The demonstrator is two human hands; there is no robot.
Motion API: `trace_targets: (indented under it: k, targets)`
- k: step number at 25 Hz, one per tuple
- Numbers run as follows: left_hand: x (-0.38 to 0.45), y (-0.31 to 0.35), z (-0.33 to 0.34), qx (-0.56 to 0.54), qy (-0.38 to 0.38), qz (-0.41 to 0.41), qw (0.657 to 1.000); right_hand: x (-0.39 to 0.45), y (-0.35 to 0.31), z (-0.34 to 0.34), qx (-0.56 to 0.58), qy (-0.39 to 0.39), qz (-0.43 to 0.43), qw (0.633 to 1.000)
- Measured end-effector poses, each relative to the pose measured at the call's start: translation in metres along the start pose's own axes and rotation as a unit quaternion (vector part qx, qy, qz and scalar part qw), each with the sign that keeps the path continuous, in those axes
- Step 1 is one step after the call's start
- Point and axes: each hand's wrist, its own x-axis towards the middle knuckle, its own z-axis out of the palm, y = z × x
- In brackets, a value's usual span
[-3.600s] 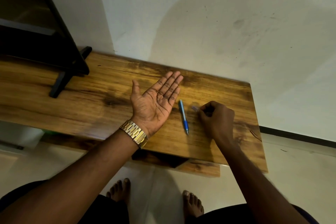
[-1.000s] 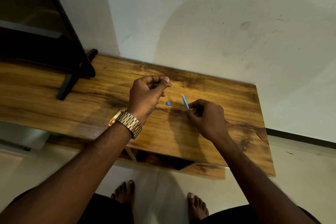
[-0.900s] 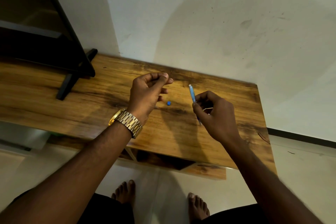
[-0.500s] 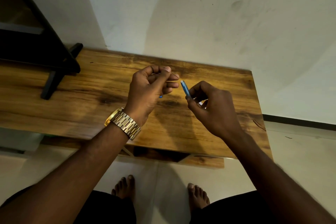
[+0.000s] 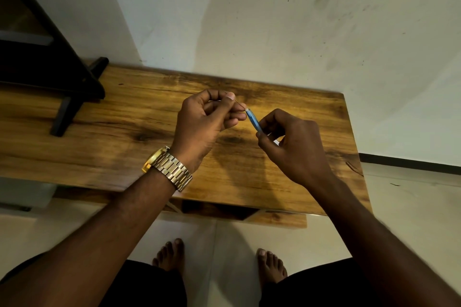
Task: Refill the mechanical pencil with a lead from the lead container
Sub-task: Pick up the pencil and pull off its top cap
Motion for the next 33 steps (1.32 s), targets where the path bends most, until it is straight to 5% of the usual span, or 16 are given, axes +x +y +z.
trace_targets:
  k: [33]
  targets:
    - [0.0036, -0.0098, -0.0009, 0.069, -0.004, 0.041, 0.997, -0.0016, 0.0018, -0.0053, -0.011, -0.014, -0.001, 1.0]
